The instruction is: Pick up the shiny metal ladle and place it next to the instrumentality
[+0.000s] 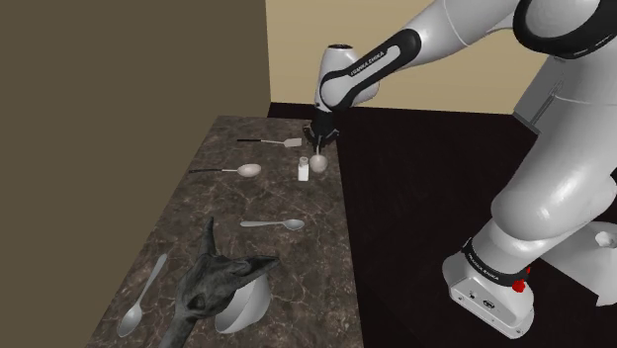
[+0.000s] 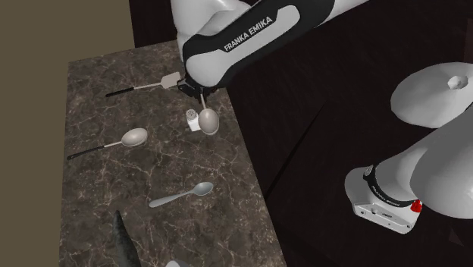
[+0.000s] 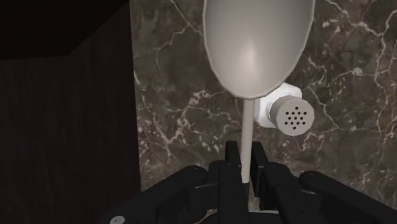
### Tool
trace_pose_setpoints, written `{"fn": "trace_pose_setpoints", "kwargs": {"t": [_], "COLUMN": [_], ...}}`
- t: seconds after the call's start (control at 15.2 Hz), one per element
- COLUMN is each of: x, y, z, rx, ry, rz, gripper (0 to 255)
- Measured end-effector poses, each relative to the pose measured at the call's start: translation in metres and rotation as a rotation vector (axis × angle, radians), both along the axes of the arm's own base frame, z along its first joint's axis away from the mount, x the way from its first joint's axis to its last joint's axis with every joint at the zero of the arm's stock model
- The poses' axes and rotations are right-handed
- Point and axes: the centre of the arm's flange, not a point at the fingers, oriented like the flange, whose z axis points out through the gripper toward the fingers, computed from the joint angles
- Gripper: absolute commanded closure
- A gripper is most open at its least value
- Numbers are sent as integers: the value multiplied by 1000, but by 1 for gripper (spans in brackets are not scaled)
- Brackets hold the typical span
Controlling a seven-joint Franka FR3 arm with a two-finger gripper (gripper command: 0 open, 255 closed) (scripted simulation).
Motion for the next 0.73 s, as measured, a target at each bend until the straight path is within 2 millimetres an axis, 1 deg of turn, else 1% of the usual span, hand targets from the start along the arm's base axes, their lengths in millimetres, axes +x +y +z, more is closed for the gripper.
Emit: {"fn": "trace_pose_setpoints", "kwargs": {"t": [0.13,0.26,0.33,0.46,0.59,0.73], "x": [22,44,56,78,101,124], "y": [-16,-30,-38,-47,-61,-75], "z": [-3,2,0,-2,1,-1], "rx": [0,0,0,0,0,0], "ry": [0,0,-1,0,0,-1], "rz": [0,0,0,1,0,0], "gripper": [255,255,255,255,255,255]}}
